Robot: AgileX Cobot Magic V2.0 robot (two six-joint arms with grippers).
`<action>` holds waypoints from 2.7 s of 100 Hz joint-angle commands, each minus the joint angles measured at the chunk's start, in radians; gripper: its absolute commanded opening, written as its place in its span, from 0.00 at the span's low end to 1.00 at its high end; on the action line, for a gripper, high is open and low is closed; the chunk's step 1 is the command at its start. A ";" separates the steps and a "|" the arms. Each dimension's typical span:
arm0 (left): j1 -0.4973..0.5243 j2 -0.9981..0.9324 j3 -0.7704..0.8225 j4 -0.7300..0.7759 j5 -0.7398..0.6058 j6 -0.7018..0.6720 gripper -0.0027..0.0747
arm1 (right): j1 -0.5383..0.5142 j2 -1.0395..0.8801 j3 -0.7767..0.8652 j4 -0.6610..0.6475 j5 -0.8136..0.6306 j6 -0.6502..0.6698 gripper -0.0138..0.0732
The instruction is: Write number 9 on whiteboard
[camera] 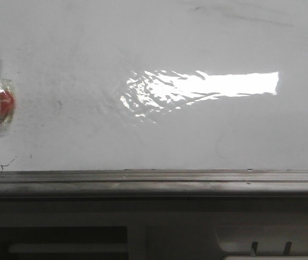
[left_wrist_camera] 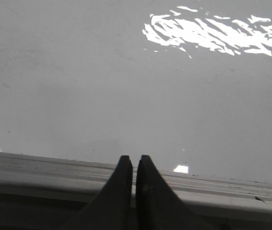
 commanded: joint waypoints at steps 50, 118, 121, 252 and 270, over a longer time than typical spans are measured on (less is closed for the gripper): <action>0.001 -0.029 0.030 -0.015 -0.037 -0.008 0.01 | -0.006 -0.021 0.028 -0.014 -0.038 0.001 0.10; 0.001 -0.029 0.030 -0.010 -0.039 -0.008 0.01 | -0.006 -0.021 0.027 0.034 -0.509 0.001 0.10; 0.001 -0.029 0.030 -0.002 -0.048 -0.008 0.01 | -0.006 -0.021 0.024 0.052 -0.513 0.001 0.10; -0.055 0.532 -0.478 -0.716 0.367 0.421 0.60 | -0.006 0.402 -0.595 0.006 0.267 -0.092 0.61; -0.115 0.640 -0.478 -0.766 0.314 0.469 0.57 | -0.006 0.406 -0.586 0.006 0.244 -0.092 0.61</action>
